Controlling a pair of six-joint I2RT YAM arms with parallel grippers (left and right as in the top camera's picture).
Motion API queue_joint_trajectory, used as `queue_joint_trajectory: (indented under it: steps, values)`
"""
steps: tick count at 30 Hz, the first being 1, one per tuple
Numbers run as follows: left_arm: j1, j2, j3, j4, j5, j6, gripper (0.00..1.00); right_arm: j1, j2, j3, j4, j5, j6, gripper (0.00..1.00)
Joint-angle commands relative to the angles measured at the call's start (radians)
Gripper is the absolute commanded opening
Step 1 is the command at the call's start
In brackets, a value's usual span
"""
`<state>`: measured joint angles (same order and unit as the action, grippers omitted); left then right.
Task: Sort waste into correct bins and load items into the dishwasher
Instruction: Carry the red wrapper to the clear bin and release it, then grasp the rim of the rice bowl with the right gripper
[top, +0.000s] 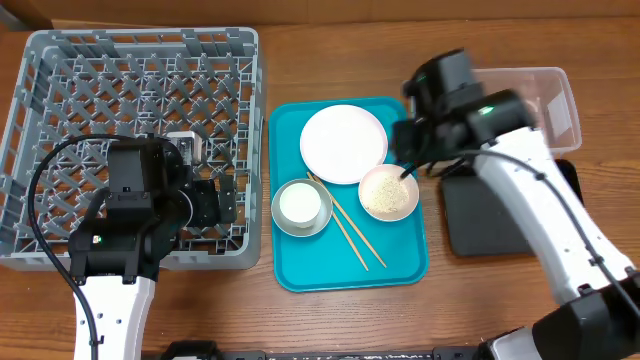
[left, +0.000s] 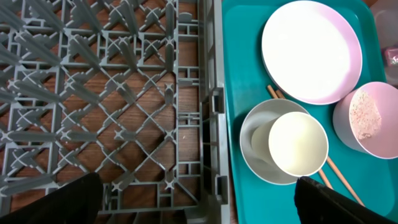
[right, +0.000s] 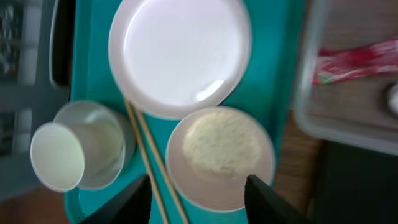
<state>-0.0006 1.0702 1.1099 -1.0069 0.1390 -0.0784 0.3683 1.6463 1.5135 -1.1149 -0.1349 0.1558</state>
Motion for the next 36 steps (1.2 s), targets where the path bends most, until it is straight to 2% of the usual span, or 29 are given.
queue_joint_trajectory:
  steps: [1,4,6,11,14,30,36]
  values:
    - [-0.006,0.003,0.024,0.001,0.011,-0.015,1.0,0.098,-0.011,-0.1,0.051,-0.013,0.001,0.5]
    - [-0.006,0.003,0.024,0.0,0.011,-0.015,1.0,0.15,-0.011,-0.184,0.129,-0.004,0.003,0.5]
    - [-0.006,0.003,0.024,0.001,0.011,-0.015,1.0,0.175,-0.01,-0.242,0.188,0.025,0.005,0.45]
    - [-0.006,0.003,0.024,-0.002,0.011,-0.015,1.0,0.211,-0.006,-0.369,0.32,0.067,0.021,0.45]
    - [-0.006,0.003,0.024,-0.002,0.011,-0.015,1.0,0.215,-0.006,-0.426,0.382,0.066,0.055,0.35]
    - [-0.006,0.003,0.024,-0.003,0.011,-0.015,1.0,0.232,0.007,-0.52,0.424,0.091,0.055,0.31]
    - [-0.006,0.003,0.024,-0.003,0.011,-0.015,1.0,0.235,0.011,-0.546,0.429,0.108,0.064,0.25]
